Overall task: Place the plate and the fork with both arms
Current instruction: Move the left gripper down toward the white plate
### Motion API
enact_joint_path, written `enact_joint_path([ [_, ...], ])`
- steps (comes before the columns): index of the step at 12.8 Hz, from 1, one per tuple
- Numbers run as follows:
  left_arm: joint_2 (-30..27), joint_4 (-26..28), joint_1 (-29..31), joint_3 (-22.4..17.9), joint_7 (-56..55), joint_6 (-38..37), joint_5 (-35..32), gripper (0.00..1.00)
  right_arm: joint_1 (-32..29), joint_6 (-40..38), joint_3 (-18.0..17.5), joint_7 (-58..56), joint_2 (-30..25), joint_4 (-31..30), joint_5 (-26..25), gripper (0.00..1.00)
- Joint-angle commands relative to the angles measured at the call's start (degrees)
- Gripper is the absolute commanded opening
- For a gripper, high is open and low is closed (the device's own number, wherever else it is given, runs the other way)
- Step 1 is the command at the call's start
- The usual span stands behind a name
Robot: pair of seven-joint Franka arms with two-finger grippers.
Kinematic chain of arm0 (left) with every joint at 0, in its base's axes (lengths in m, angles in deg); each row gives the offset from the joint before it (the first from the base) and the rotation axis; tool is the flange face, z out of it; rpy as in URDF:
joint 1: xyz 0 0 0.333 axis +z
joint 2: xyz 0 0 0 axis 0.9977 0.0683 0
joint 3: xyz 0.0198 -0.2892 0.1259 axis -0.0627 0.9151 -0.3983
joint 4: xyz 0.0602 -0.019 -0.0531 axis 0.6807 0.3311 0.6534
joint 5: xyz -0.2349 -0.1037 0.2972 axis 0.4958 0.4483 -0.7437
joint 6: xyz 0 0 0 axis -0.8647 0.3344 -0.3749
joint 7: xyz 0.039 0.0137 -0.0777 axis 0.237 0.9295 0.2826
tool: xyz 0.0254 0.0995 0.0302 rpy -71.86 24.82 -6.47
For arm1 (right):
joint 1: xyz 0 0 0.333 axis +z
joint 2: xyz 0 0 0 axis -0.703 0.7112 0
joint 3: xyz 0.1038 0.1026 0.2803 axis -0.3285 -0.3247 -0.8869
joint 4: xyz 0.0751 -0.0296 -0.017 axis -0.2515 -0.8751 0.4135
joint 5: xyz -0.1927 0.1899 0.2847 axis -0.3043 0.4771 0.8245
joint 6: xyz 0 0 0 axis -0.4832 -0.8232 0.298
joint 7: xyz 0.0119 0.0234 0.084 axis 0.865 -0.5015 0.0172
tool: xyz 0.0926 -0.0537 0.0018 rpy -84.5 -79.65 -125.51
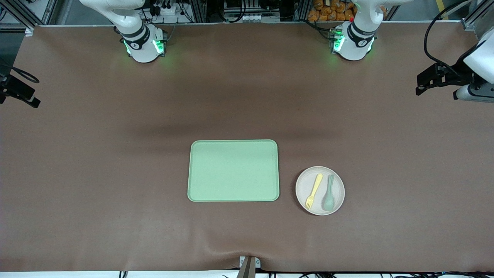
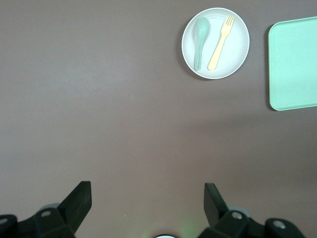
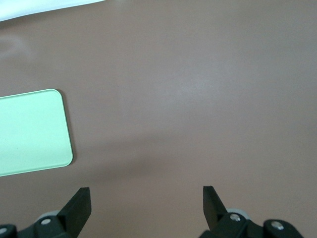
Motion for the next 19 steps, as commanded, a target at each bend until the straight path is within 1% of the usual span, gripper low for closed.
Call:
enact_joint_path([
  [1,0.1,-0.1,-0.6,0.2,0.2,-0.4,0.4,1.0,-0.4,-0.3,-0.2,-0.4,-0.4,0.3,0.2,1.0],
  [6,2.1,-0.3,-1.7,0.7,-1.1,-0.4,0.7,1.0,-0.4,-0.2,-0.2,-0.2,-0.4,0.3,0.3,1.0],
  [13,2.6,0.0,-0.8,0.6,-0.6,-0.4,0.7,1.0,-0.4,-0.3,-0.1,-0.2,-0.3,0.2,0.4,1.0],
  [16,3.7,0.0,-1.3,0.6,-0.9,-0.4,0.7,1.0,-0.4,-0.3,-0.2,0.0,-0.3,0.3,0.4,1.0],
  [19,6.0,-0.1,-1.4,0.6,-1.0,0.1,0.7,1.0,-0.4,-0.2,-0.2,-0.1,-0.3,0.3,0.5,1.0],
])
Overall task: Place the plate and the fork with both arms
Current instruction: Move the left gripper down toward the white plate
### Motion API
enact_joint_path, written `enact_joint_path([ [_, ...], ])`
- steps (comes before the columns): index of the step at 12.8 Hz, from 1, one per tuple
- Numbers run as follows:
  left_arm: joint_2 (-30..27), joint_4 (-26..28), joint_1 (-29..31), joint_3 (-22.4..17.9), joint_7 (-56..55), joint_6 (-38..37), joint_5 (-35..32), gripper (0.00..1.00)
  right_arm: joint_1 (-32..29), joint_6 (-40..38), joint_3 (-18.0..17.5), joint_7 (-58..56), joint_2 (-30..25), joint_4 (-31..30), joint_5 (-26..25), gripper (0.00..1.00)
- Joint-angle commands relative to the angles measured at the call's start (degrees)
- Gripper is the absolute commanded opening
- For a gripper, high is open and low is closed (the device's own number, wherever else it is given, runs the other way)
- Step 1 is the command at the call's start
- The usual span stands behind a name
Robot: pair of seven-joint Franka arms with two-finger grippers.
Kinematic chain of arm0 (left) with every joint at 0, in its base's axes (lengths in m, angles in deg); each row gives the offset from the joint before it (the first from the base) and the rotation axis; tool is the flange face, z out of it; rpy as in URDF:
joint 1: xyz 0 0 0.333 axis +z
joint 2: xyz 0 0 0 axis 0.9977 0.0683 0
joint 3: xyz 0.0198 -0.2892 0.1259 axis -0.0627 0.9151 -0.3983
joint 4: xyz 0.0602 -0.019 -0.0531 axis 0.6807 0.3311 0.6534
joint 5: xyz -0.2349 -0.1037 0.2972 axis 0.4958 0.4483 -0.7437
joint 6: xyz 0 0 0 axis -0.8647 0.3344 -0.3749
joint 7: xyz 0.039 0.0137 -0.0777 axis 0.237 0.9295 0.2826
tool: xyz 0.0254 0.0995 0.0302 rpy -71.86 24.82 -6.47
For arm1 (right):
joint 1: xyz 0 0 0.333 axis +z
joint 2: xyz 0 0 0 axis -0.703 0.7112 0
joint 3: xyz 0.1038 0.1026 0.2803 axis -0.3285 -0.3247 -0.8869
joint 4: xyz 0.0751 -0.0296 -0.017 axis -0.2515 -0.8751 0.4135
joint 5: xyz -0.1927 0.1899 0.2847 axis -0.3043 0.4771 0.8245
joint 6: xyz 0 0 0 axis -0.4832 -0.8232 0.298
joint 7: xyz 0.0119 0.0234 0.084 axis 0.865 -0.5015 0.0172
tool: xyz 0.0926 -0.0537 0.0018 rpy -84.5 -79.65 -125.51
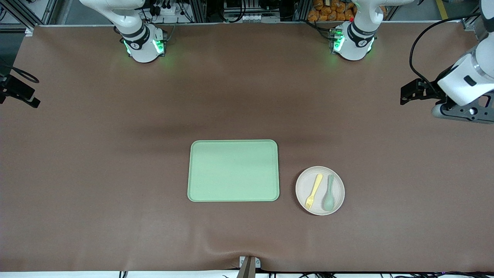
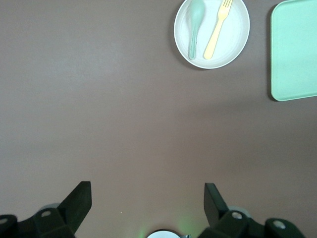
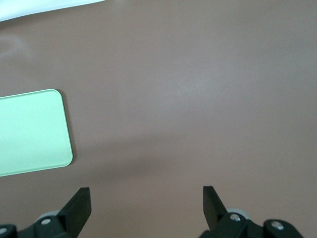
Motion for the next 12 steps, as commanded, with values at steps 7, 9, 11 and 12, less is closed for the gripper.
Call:
enact_joint_path([
  [7,12.0,-0.4,0.5,-0.1,-0.7,11.5,0.5,1.0,-0.4,-0.3,-0.2,0.0,-0.2,0.2,0.5,1.0],
  [9,16.4,-0.5,-0.3,-0.4,-0.8,14.3,-0.1,1.0,-0.4,-0.3,-0.3,0.0,-0.2,0.3,0.5,1.0],
  [11,19.2,-0.5,-0.4,-0.5,-3.4,17.9,-0.1,1.0,-0.4,-0.3,-0.3,0.0,-0.2,0.3,0.5,1.0],
  [12,20.9,-0.5,-0.6,-0.4,-6.7,20.0,-0.1,1.0,-0.4,-0.3,-0.2,0.0,-0.2,0.2,0.5,1.0],
])
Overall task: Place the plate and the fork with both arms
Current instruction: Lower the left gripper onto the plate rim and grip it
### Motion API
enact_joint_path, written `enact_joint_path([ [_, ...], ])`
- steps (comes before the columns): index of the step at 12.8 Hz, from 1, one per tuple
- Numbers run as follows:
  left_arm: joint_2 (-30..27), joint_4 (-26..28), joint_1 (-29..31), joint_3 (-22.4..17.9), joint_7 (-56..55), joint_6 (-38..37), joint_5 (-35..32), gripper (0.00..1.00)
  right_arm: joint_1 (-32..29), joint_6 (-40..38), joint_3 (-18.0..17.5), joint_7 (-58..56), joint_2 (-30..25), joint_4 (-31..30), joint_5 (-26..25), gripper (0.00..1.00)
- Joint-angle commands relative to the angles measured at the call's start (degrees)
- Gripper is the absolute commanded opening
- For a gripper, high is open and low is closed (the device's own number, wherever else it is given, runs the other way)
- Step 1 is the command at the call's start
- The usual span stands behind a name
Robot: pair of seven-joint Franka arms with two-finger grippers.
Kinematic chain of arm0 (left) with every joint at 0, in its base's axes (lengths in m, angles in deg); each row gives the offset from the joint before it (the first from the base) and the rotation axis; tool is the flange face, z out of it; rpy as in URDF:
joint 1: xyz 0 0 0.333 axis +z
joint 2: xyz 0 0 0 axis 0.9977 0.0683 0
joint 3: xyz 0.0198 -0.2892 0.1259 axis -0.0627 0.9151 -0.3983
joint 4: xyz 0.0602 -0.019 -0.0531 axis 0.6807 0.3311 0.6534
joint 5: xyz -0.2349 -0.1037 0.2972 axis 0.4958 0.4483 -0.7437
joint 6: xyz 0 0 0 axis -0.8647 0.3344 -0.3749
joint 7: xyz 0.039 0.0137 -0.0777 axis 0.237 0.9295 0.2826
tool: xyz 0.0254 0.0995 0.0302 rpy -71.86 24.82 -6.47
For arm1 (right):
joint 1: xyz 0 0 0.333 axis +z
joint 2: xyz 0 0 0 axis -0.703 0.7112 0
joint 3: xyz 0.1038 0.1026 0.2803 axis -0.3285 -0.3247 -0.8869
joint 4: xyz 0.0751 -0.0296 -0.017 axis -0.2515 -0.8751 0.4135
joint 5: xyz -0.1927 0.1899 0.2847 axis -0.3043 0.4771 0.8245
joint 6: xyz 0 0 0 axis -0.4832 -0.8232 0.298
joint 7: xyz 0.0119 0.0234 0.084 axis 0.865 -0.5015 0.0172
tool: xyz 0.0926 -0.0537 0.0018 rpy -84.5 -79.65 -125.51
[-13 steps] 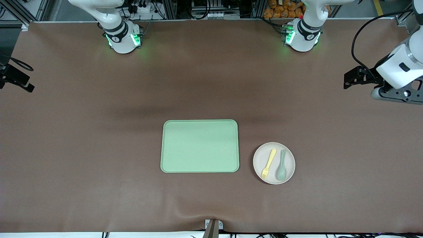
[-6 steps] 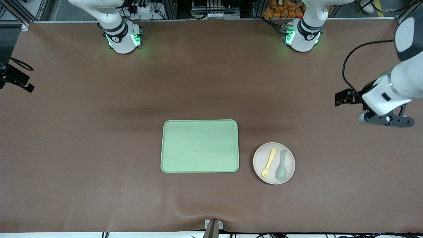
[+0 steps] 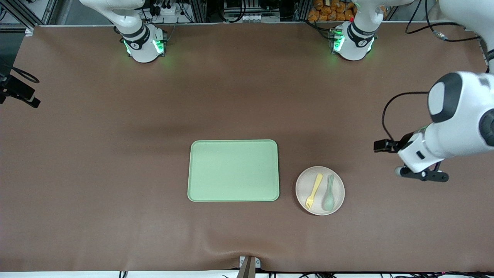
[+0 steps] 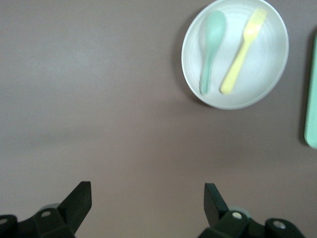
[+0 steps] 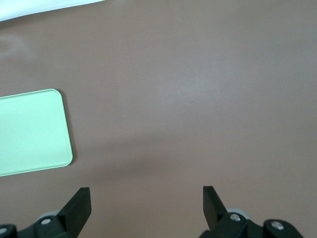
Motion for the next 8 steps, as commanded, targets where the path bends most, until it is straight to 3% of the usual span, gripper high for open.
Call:
enact_joint_path([
  [1,4.4,-1.0,-0.8,0.1,-7.4,5.0,0.1,1.0,-0.4,-0.4,-0.2,0.0,-0.2,0.2,0.5,1.0],
  [8,15.4,-1.6,-2.7,-0.2,-10.8,20.5,0.3,1.0,-0.4,-0.3,-0.2,0.1,-0.2,0.2,0.5,1.0],
])
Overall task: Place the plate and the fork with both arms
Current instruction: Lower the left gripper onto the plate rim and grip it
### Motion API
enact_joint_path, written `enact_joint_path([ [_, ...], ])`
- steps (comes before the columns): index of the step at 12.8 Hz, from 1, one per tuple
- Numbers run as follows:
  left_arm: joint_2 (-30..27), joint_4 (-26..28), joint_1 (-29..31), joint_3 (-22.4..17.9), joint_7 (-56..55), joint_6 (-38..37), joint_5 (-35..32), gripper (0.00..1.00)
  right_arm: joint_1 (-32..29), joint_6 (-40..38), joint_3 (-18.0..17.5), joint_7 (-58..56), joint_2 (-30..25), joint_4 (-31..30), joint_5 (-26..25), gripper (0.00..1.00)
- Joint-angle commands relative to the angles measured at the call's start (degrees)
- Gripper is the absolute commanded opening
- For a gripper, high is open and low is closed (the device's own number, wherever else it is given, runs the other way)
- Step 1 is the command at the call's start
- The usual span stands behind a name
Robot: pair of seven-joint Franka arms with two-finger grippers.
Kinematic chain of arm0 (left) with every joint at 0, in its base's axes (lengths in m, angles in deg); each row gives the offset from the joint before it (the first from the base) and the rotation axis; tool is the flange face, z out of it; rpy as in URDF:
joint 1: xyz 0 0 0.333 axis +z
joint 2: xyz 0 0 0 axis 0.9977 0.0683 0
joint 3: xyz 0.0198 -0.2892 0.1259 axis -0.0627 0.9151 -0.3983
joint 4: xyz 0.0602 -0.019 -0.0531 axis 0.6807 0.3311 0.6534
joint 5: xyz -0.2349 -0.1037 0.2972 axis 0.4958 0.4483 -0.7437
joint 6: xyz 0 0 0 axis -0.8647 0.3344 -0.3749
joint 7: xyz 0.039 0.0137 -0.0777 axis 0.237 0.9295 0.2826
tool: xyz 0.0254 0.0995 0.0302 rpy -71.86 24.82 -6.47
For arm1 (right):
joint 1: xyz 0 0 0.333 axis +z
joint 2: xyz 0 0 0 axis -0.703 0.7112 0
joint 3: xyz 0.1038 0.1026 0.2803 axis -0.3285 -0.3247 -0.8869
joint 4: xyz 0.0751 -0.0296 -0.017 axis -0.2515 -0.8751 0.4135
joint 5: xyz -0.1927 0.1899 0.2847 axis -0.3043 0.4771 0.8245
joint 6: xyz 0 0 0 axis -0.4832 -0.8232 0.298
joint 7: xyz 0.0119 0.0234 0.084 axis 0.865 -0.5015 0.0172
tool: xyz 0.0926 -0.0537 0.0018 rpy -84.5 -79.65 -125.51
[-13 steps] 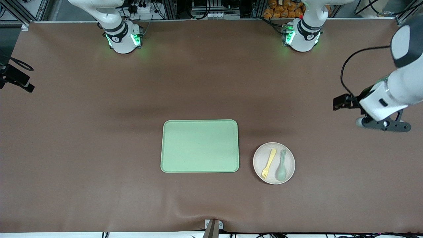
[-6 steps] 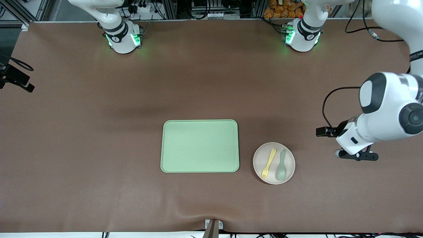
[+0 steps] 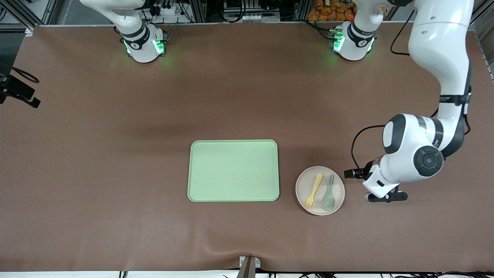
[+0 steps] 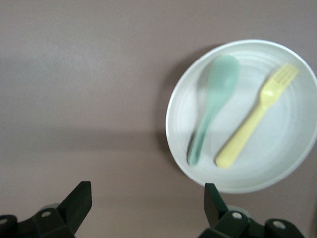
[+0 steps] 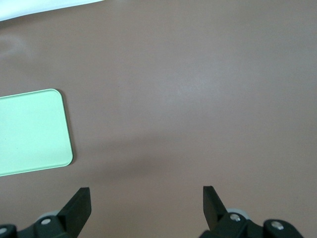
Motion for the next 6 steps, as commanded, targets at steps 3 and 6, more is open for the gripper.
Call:
enact_joint_path([
  [3,4.9,-1.7,0.2,-0.3,0.1,8.3,0.3,1.0,-0.5,-0.1,-0.2,-0.1,-0.2,0.2,0.5,1.0],
  [6,7.7,-1.7,-0.2,-0.4,0.1,13.5,0.3,1.0,-0.4,-0.2,-0.2,-0.1,-0.2,0.2,0.5,1.0],
])
